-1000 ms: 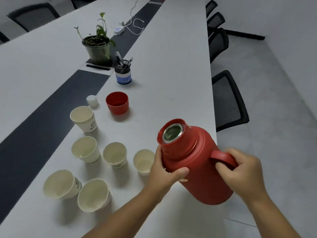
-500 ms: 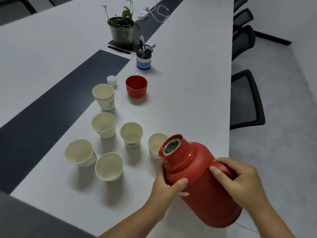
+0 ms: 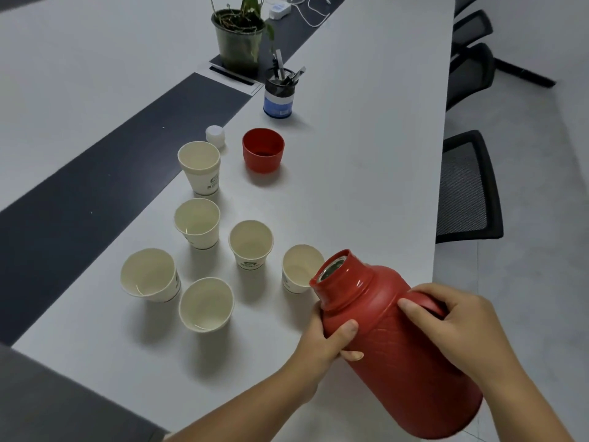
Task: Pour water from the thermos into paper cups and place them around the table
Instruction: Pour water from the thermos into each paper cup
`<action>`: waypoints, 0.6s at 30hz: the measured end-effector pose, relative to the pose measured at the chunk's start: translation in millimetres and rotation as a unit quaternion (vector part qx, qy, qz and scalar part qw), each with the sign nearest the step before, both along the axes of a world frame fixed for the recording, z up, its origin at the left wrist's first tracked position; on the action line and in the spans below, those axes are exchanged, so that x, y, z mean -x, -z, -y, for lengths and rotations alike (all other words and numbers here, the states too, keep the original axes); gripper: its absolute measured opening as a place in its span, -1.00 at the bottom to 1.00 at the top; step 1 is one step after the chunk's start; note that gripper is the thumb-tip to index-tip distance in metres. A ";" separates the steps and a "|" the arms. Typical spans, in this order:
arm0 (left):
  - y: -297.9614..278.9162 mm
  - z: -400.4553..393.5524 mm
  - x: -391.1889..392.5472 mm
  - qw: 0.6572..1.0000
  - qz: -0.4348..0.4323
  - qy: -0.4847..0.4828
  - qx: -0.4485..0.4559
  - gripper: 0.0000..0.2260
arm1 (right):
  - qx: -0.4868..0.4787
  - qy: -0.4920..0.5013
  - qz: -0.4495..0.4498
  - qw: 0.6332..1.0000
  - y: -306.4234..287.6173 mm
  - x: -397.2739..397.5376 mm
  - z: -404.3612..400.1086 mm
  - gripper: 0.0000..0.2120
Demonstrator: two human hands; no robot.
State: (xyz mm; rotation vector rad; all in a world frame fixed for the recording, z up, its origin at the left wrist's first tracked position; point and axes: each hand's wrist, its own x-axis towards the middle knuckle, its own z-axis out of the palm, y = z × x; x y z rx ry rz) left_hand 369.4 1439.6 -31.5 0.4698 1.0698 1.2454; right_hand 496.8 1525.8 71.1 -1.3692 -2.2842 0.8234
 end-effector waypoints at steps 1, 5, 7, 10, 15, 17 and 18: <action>0.2 -0.6 0.1 1.000 0.005 0.000 0.002 -0.57 | 0.003 0.001 0.003 1.000 -0.6 1.2 -1.4 -0.70; -0.6 -3.0 0.6 1.000 0.017 -0.004 0.005 -0.64 | 0.007 0.002 0.016 1.000 -2.7 5.1 -6.9 -0.71; -2.0 -4.3 1.0 1.000 0.022 -0.005 0.003 -0.61 | 0.008 0.000 0.025 1.000 -3.9 6.8 -9.5 -0.72; -3.4 -5.8 1.7 0.999 0.034 -0.007 0.003 -0.61 | 0.010 0.002 0.032 0.999 -4.8 9.5 -12.8 -0.73; -1.6 -6.5 2.1 0.998 0.056 -0.016 0.013 -0.62 | 0.011 0.002 0.047 0.999 -6.8 15.9 -16.1 -0.73; -1.2 -6.4 1.7 0.998 0.062 -0.020 0.015 -0.61 | 0.010 0.000 0.058 0.998 -7.9 17.2 -18.3 -0.75; -1.5 -6.2 1.6 0.998 0.063 -0.020 0.014 -0.60 | 0.009 -0.001 0.062 0.998 -8.5 17.6 -18.9 -0.76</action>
